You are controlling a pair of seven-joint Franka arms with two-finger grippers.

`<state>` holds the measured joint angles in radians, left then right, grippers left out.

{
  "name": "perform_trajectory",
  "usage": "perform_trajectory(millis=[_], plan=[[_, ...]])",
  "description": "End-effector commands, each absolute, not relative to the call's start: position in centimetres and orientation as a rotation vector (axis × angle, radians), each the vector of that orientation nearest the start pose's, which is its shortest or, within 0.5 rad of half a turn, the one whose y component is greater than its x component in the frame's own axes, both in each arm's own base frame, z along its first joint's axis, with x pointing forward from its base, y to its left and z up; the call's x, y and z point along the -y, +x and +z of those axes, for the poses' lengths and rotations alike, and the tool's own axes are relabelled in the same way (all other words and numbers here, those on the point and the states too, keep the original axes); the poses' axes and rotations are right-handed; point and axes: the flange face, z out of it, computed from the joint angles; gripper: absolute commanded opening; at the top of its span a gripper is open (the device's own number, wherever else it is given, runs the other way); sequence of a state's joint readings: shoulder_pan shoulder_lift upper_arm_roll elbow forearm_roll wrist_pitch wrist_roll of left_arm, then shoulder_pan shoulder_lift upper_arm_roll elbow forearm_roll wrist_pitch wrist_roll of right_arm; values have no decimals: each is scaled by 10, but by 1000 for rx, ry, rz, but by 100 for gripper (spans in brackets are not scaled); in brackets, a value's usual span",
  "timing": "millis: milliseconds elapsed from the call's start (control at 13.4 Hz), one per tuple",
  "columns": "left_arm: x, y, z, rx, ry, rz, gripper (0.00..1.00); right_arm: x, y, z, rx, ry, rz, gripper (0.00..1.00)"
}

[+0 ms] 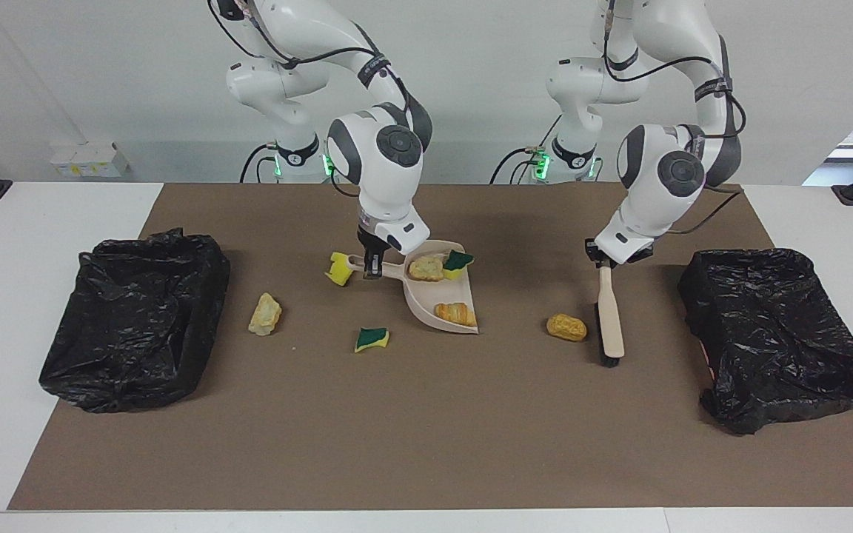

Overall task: Sweep and dump trash in bin
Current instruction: 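Sweep remaining pieces into the dustpan with the brush in the left gripper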

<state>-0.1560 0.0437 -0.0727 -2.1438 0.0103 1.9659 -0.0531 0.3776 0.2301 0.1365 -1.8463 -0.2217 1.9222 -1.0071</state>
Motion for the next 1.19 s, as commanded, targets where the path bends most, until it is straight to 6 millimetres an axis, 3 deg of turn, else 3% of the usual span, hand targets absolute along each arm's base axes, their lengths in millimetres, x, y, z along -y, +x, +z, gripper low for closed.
perform_trajectory(millis=[0,596,820,1118], plan=[[156,476,369,-310,-3090,359,0,-275,526,393,-2193,2033,-264,0],[311,381,385,-179,-3139,389,0,-275,526,393,-2193,2033,-264,0],[340,368,395,-165,-3176,390,0,-275,526,394,-2193,2033,-260,0],[352,373,411,-115,-3210,363,0,-275,526,392,-2194,2033,-264,0]])
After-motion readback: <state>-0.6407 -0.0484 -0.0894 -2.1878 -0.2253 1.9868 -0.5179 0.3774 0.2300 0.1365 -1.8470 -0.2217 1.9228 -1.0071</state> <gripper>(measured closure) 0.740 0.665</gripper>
